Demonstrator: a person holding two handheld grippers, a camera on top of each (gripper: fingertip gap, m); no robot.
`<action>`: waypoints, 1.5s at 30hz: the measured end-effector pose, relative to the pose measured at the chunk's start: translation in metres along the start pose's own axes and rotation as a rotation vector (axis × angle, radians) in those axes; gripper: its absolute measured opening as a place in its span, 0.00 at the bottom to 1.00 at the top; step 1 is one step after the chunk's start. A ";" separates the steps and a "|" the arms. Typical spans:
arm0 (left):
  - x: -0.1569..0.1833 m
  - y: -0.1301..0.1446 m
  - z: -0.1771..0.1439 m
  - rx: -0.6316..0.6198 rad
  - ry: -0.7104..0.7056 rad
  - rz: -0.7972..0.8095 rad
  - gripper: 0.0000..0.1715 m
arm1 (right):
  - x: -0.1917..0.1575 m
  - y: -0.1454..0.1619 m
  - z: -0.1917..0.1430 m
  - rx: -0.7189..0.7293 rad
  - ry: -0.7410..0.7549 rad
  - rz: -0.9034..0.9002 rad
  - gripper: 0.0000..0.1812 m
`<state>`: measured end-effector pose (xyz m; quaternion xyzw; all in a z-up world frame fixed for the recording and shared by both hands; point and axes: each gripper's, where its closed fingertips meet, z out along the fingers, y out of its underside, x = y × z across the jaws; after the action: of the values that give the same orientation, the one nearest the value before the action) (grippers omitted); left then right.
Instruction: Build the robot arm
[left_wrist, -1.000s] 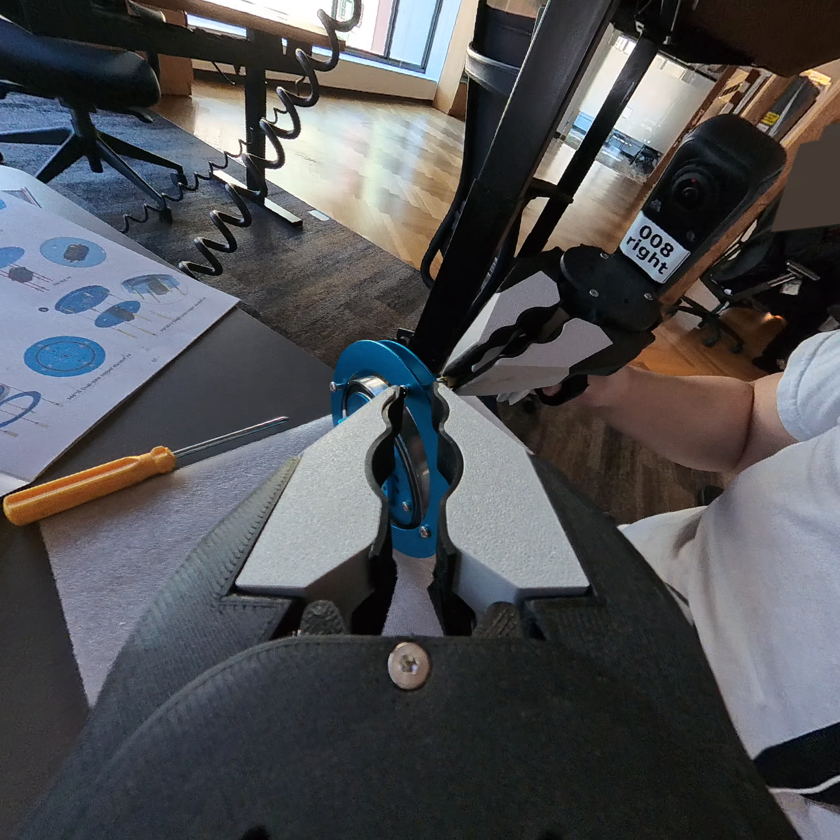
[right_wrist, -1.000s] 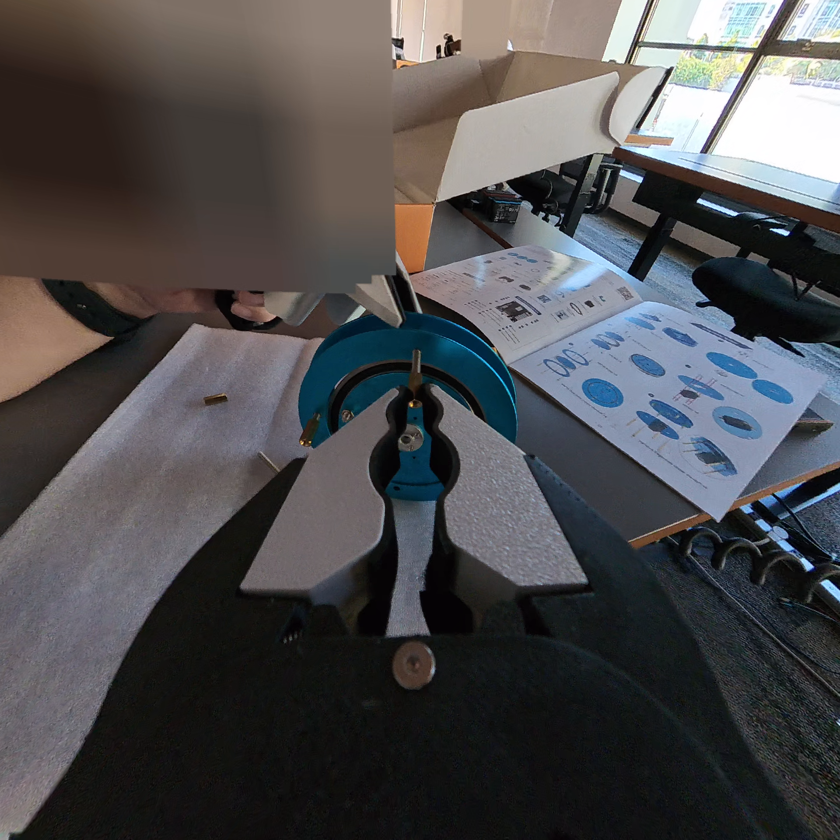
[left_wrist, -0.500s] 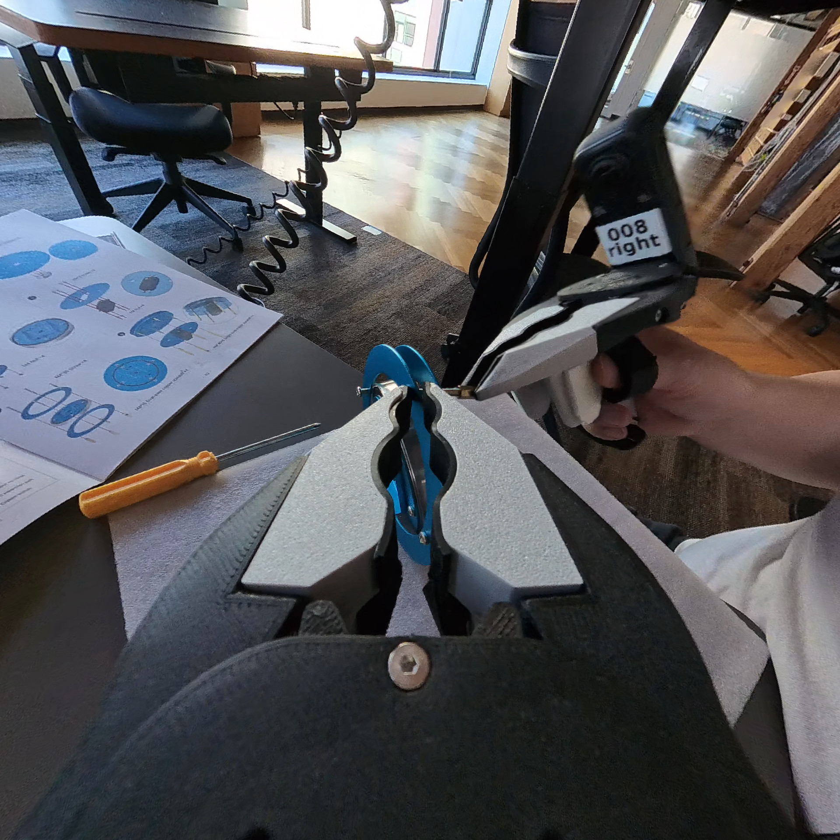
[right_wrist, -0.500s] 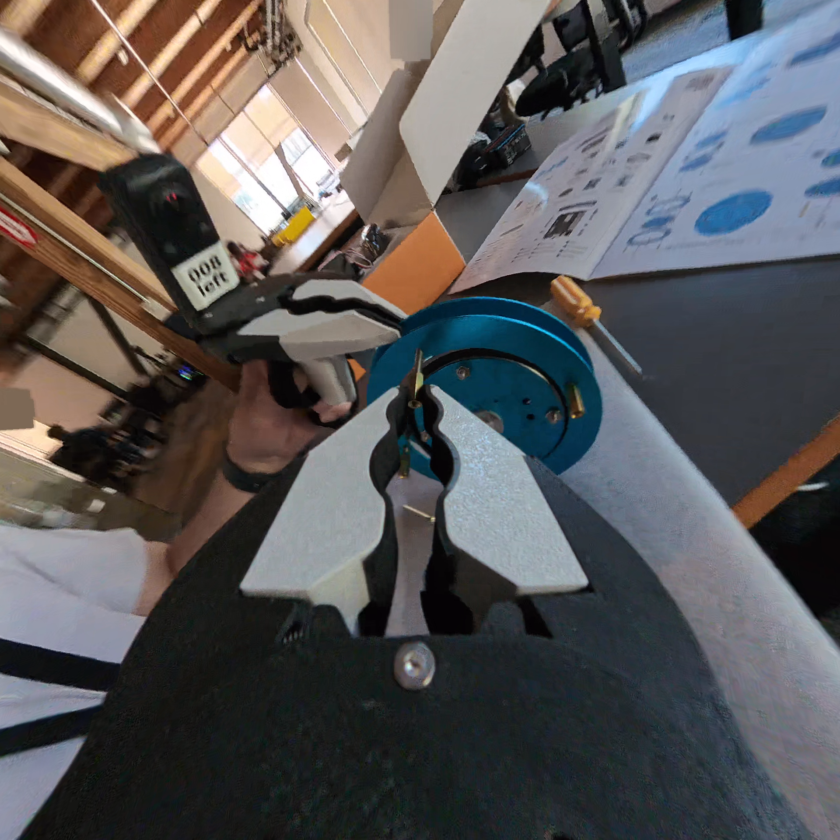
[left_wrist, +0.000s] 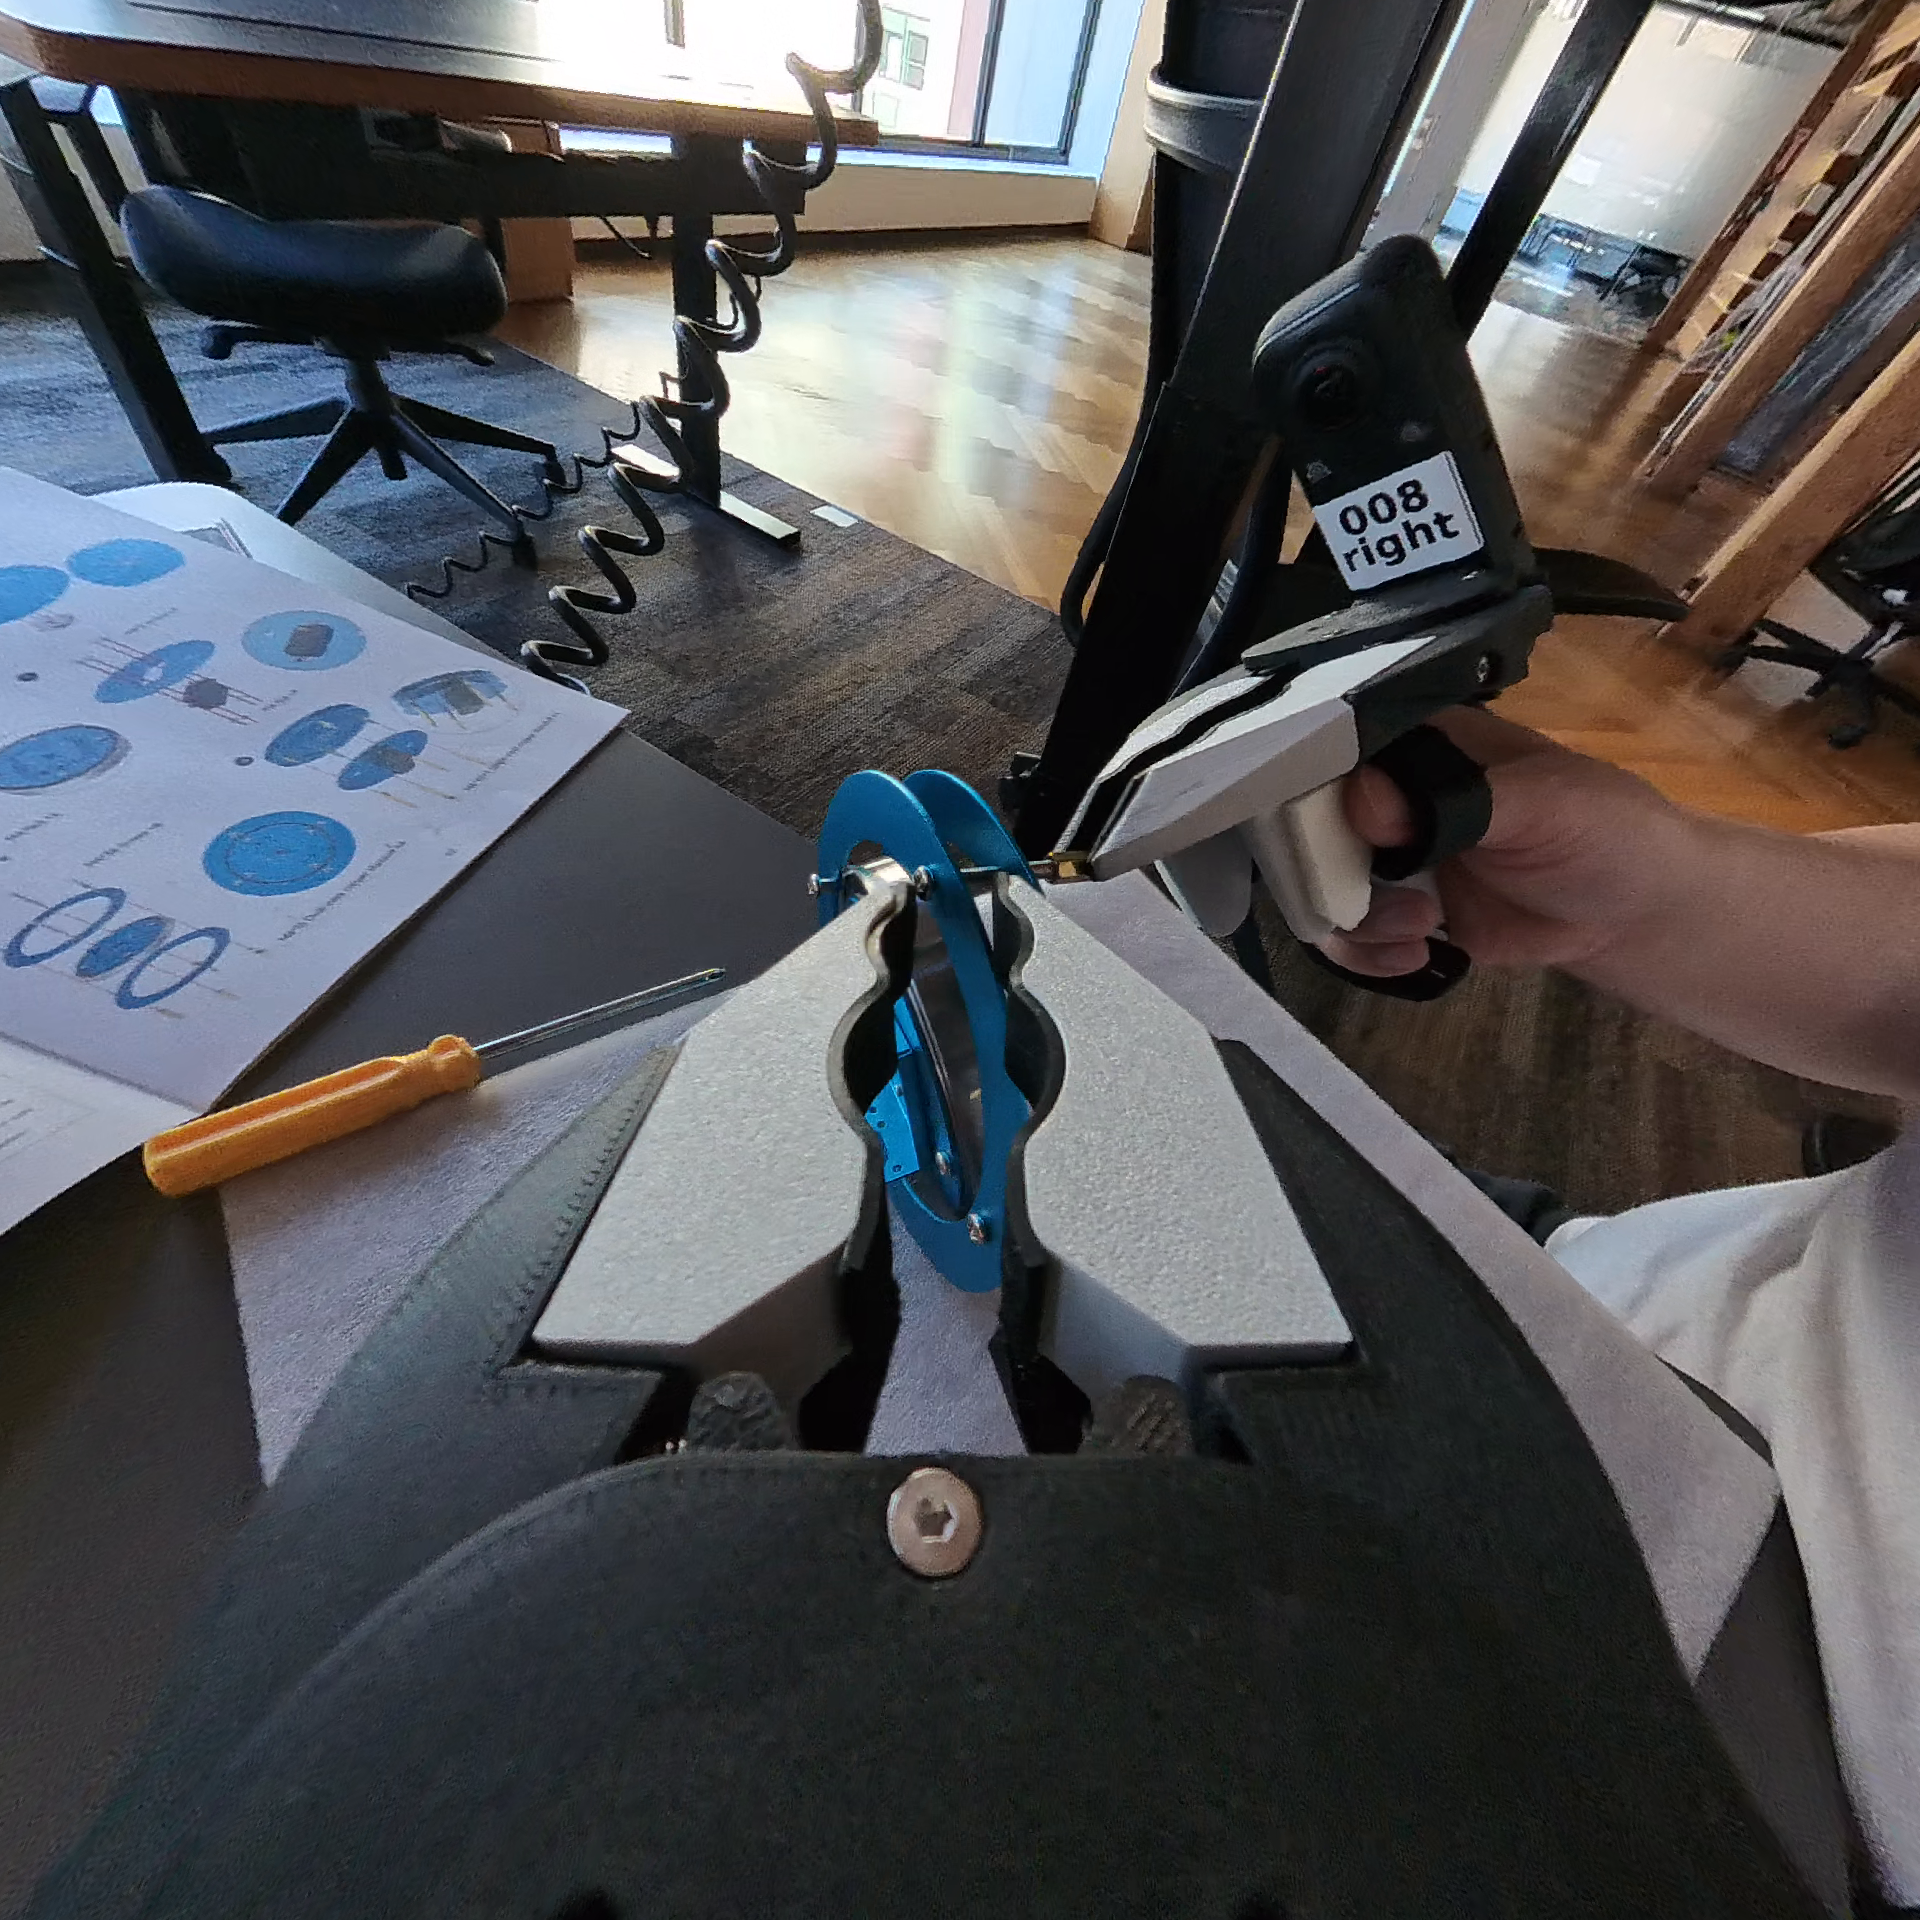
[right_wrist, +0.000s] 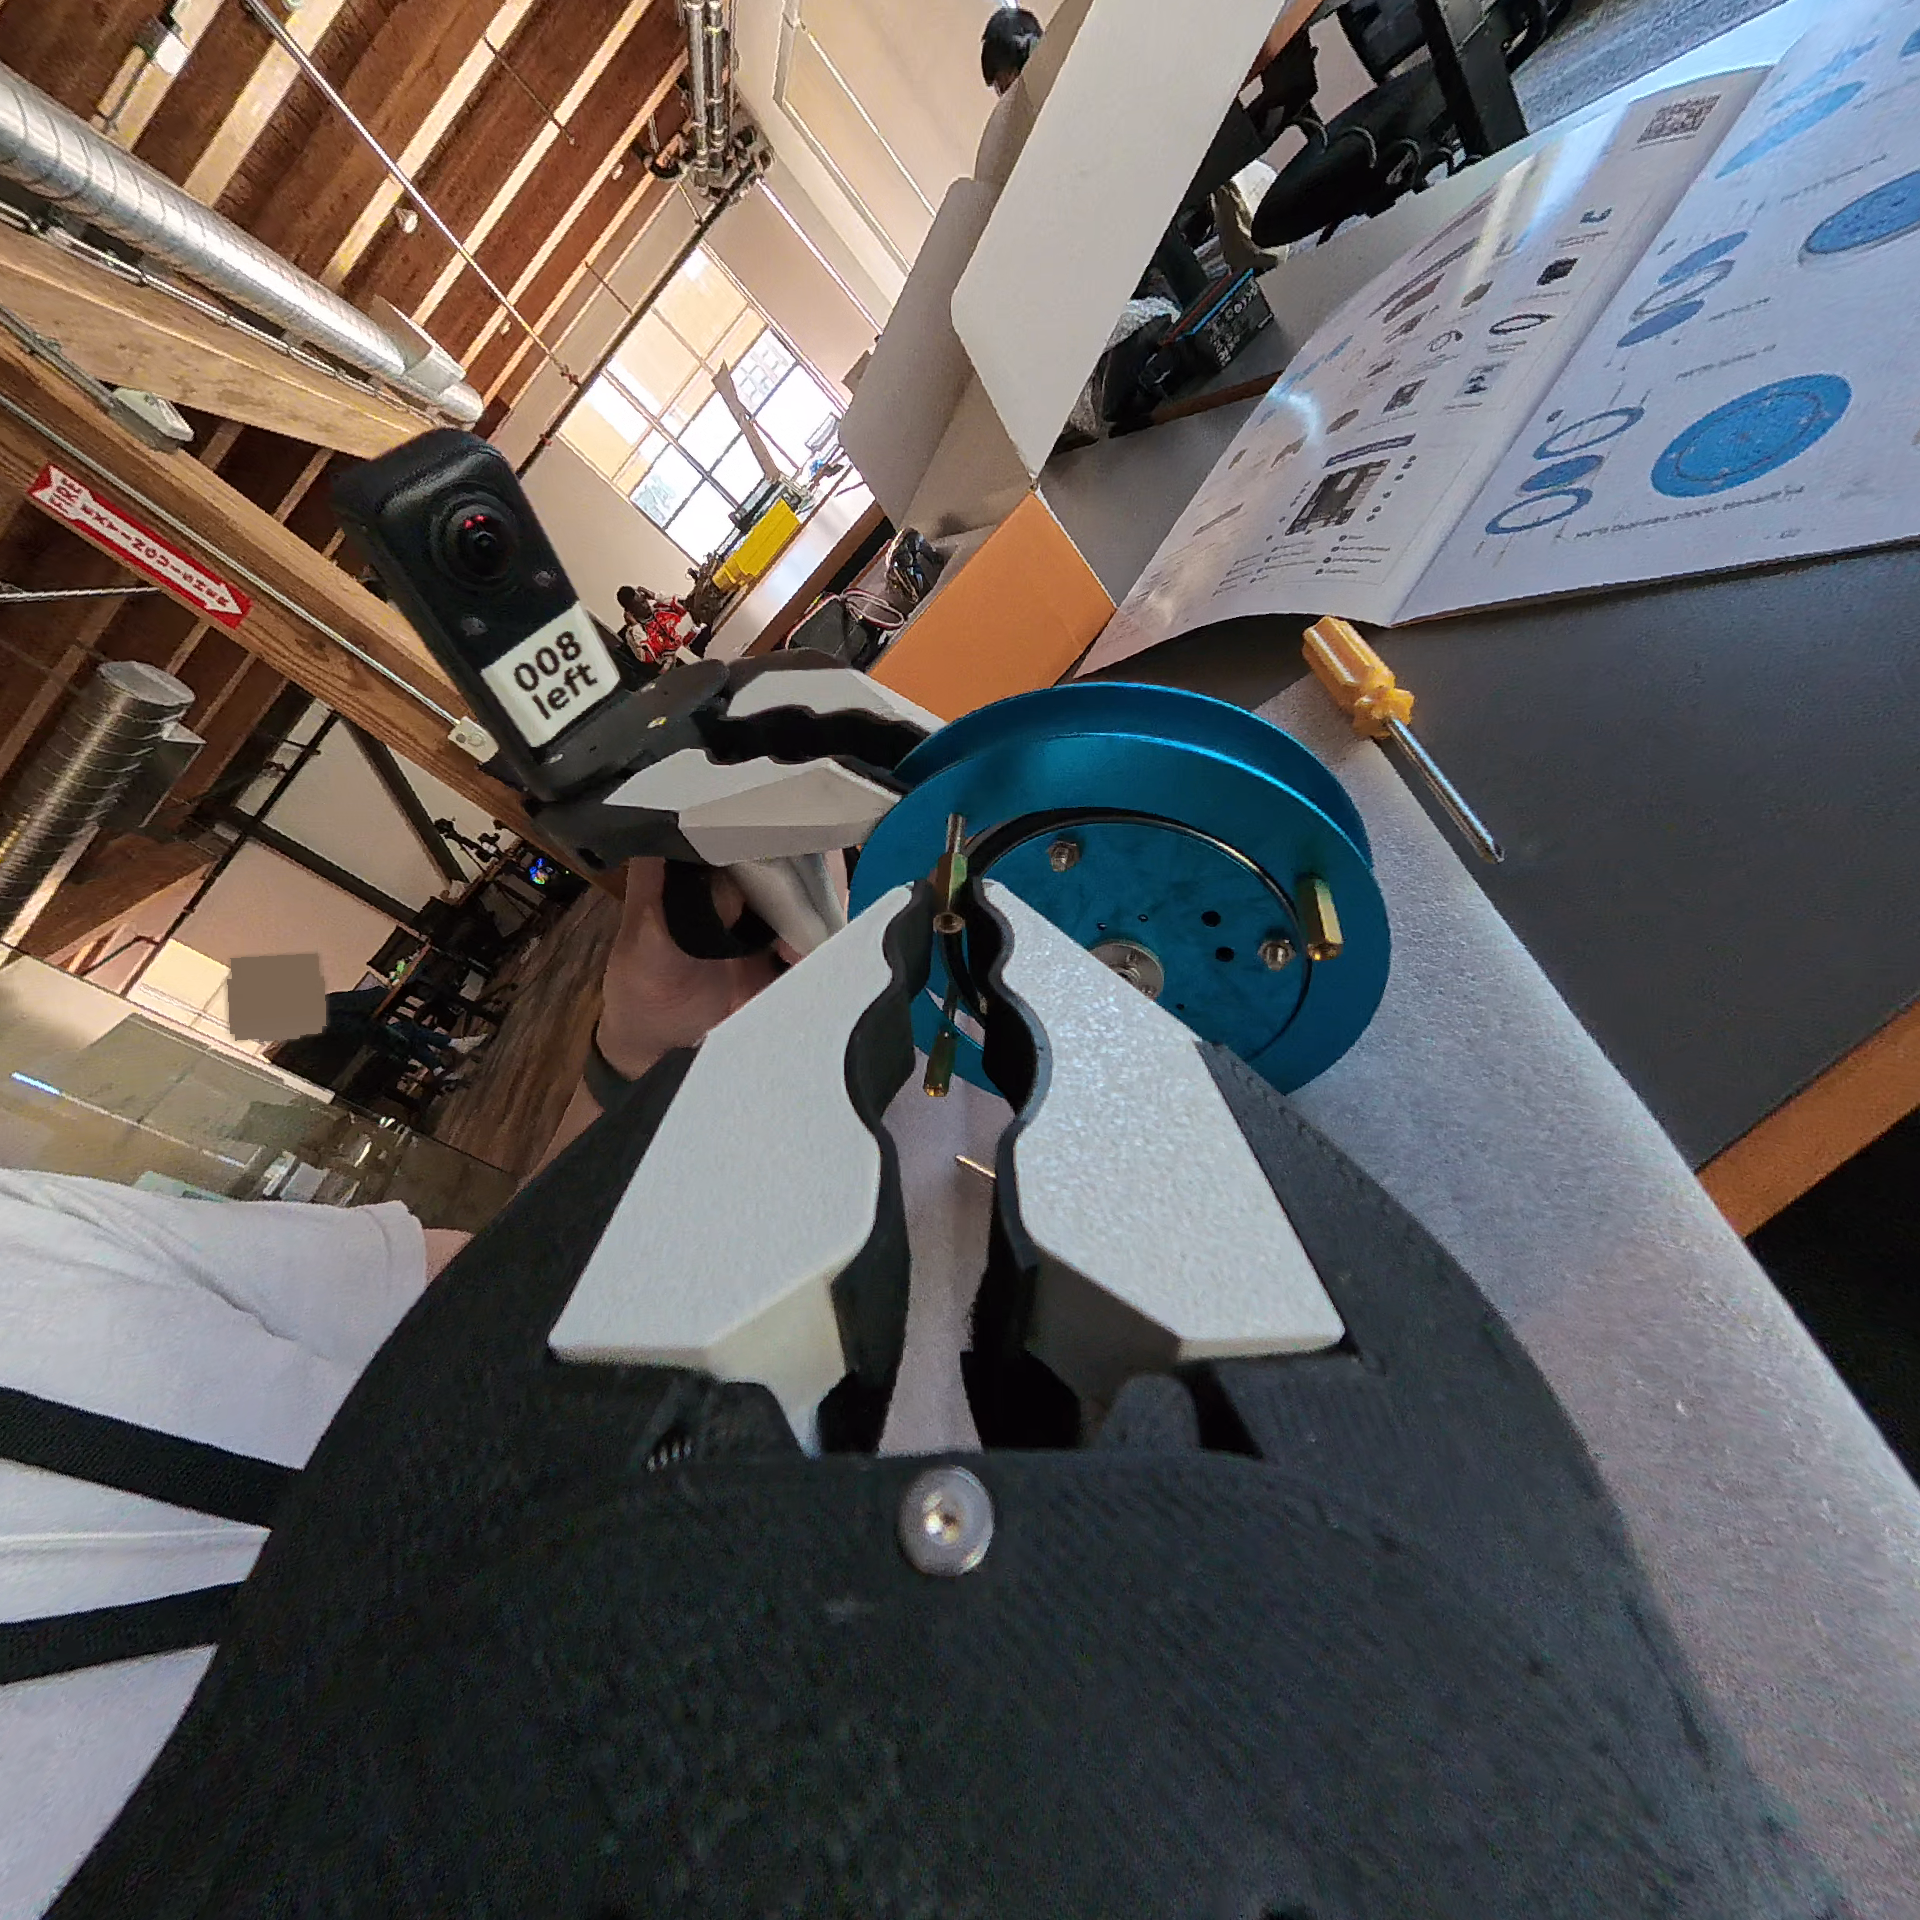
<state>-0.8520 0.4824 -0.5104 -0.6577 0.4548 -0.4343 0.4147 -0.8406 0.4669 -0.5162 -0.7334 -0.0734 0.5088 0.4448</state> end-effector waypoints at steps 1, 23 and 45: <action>0.000 0.000 0.000 0.003 0.006 -0.003 0.07 | 0.000 0.000 0.000 -0.002 -0.003 -0.003 0.02; -0.010 -0.001 0.000 0.010 -0.170 0.178 0.02 | -0.005 0.003 -0.002 -0.050 0.134 -0.372 0.02; -0.007 0.000 0.001 -0.009 -0.276 0.270 0.00 | -0.008 0.001 -0.008 -0.034 0.540 -0.939 0.11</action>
<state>-0.8527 0.4888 -0.5120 -0.6459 0.4799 -0.2782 0.5246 -0.8379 0.4570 -0.5115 -0.7335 -0.2848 0.0474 0.6154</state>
